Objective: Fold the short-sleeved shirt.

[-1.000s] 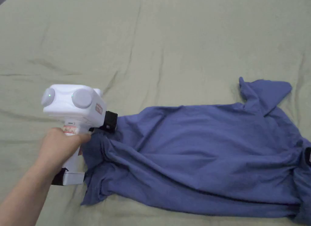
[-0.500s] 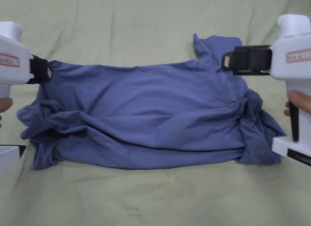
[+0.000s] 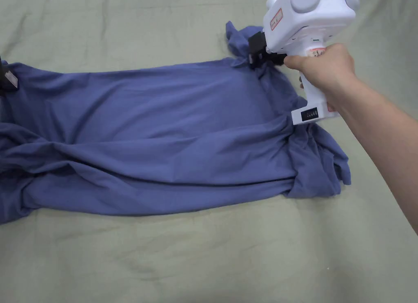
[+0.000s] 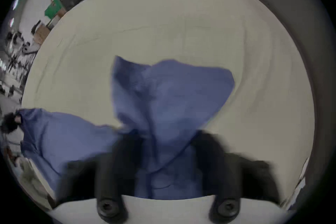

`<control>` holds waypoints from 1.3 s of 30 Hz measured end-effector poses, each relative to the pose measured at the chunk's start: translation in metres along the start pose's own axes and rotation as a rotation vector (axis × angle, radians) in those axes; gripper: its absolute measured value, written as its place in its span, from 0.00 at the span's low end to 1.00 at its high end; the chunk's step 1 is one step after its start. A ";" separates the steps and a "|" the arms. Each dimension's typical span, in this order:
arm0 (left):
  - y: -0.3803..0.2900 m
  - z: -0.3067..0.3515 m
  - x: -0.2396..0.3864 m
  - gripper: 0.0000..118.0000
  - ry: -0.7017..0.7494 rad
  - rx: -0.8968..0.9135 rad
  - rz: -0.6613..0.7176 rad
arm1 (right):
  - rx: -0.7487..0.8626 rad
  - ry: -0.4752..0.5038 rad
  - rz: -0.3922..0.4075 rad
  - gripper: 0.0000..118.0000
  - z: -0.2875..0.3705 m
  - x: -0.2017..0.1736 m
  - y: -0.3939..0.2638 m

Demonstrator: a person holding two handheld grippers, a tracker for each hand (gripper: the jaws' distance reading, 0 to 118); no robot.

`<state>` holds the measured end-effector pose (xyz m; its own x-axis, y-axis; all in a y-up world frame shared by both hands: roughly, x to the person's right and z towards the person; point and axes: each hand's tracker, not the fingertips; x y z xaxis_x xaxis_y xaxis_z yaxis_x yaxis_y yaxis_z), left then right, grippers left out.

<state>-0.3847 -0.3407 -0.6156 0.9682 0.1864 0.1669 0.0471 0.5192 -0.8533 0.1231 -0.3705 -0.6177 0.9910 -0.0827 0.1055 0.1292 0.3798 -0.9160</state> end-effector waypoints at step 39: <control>-0.152 0.078 0.011 0.67 0.098 -0.085 0.001 | 0.171 0.000 -0.031 0.94 0.110 0.025 -0.250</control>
<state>-0.4009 -0.3522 -0.4455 0.9874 0.1022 0.1207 0.0630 0.4455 -0.8931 0.1198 -0.3665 -0.3431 0.9865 -0.0965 0.1324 0.1635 0.5282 -0.8332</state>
